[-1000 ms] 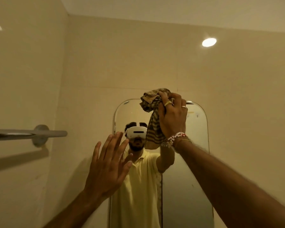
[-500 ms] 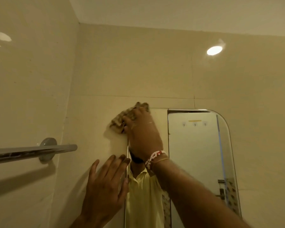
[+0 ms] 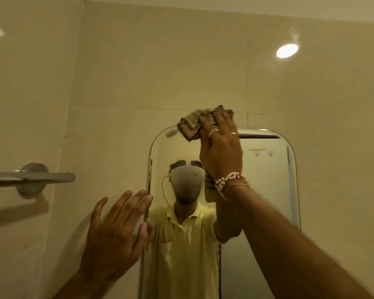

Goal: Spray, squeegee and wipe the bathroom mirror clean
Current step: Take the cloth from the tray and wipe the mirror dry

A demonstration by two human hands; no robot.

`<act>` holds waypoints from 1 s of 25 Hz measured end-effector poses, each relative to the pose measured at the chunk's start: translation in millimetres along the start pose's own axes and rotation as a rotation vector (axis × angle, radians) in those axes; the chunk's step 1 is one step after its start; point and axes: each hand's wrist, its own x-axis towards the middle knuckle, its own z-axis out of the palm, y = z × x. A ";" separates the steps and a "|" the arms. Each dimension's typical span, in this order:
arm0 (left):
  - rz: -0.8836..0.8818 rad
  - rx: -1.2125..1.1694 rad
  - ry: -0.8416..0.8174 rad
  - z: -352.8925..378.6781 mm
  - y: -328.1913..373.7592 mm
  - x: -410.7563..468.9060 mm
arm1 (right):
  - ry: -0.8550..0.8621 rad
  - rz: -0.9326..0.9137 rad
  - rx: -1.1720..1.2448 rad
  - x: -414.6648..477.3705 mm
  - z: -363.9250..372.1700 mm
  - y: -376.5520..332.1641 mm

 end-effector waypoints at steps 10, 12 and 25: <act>-0.016 0.008 -0.017 -6.7 2.2 -1.9 | -0.214 -0.234 -0.041 -71.8 17.1 -57.1; -0.012 0.021 -0.027 -7.7 2.4 -2.8 | -0.312 -0.383 -0.044 -95.1 17.3 -65.5; 0.065 0.138 -0.117 -10.2 -13.2 -4.1 | -0.022 0.186 -0.076 -33.4 -53.4 95.1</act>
